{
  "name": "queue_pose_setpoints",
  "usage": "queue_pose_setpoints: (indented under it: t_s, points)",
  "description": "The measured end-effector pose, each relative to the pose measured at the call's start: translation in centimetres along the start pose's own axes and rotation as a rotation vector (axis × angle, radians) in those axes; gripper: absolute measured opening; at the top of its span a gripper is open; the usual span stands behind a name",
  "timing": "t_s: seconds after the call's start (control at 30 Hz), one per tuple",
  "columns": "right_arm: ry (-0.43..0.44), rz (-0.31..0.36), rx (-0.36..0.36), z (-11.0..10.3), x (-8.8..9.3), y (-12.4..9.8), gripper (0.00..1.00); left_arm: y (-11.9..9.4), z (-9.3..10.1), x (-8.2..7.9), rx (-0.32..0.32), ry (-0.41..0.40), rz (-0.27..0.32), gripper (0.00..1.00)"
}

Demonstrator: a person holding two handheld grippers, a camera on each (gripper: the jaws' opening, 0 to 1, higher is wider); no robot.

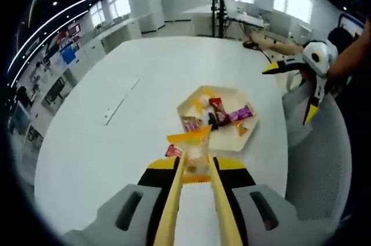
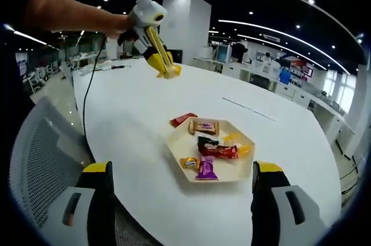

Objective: Place the target food into the container with the food tongs after gripping and lifting it, then release it inside without dropping or visibly crushing the food.

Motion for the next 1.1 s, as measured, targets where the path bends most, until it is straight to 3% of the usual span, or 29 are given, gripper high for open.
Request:
queue_pose_setpoints:
  t_s: [0.47,1.1]
  points:
    - [-0.002,0.009,0.007,0.0,-0.2,-0.1,0.98,-0.9,-0.6,-1.1,-0.017,-0.006,0.014,0.19]
    - [0.014,0.026,0.022,0.4,-0.4,-0.3,0.97,0.6,0.8,-2.8,0.004,0.010,0.016,0.19]
Point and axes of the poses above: the point that each gripper's makers call its tool centre point, and the gripper's own axes: y roughly forward along the fingers, z roughly to its right, x roughly out of its underside, the point moved 3 cm from there along -y, roughly backward along the fingers, and after that the axes turned 3 degrees about -x, right-handed, at the moved point
